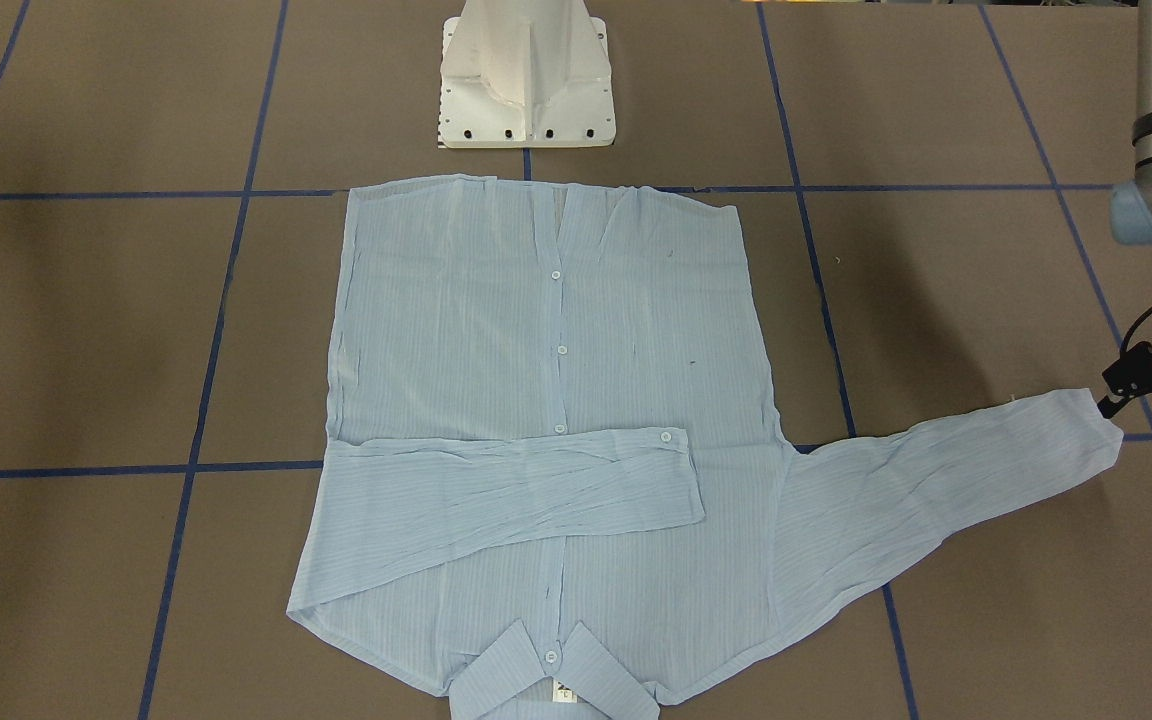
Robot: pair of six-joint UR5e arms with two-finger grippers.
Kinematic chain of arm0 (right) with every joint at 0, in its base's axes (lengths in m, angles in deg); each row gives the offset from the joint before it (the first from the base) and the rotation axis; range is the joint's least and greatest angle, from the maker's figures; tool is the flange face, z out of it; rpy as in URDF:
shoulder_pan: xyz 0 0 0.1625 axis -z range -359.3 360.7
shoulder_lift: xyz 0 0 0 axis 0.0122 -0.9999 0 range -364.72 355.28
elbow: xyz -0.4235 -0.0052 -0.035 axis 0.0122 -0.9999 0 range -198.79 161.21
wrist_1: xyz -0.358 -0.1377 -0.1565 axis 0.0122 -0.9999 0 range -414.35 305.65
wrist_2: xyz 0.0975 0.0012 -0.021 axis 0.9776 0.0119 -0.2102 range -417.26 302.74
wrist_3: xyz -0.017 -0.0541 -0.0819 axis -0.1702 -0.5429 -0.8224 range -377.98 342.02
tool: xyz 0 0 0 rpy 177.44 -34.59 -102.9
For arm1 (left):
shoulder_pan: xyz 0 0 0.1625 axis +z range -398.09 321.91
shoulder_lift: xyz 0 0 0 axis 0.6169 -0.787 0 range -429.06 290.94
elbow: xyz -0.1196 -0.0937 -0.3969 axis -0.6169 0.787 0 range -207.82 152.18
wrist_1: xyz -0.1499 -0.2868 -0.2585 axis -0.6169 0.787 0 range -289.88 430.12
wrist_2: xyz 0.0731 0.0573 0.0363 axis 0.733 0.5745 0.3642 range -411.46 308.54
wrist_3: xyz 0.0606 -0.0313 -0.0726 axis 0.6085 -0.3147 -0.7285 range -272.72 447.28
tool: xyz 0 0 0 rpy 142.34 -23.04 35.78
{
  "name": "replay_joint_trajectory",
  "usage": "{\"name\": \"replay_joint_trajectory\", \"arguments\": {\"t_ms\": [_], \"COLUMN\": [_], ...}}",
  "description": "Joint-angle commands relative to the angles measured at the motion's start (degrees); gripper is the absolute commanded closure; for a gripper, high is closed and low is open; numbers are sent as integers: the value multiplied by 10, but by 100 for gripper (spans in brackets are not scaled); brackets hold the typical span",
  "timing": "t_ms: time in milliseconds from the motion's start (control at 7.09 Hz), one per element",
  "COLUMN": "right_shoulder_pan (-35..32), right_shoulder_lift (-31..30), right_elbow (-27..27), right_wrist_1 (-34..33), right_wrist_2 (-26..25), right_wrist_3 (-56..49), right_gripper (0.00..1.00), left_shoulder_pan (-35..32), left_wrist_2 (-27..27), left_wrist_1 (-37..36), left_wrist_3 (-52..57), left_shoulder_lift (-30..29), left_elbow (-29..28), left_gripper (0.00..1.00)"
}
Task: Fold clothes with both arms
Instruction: 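Lower the left gripper and grasp the cuff of the other sleeve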
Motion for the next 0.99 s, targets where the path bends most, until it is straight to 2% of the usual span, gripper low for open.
{"name": "replay_joint_trajectory", "arguments": {"t_ms": [0, 282, 564, 847], "right_shoulder_pan": [-12, -12, -12, -12], "right_shoulder_lift": [-26, -23, -24, -24], "right_elbow": [-12, -18, -19, -20], "right_wrist_1": [34, 35, 35, 35], "right_wrist_2": [18, 19, 18, 18], "right_wrist_3": [2, 2, 2, 2], "right_gripper": [0, 0, 0, 0], "left_shoulder_pan": [26, 39, 48, 51], "left_wrist_2": [1, 0, 1, 1], "left_wrist_1": [7, 7, 6, 13], "left_wrist_3": [-16, -20, -20, -16], "left_shoulder_lift": [1, 3, 4, 21], "left_elbow": [-13, -17, -24, -22], "left_gripper": [0, 1, 11, 16]}}
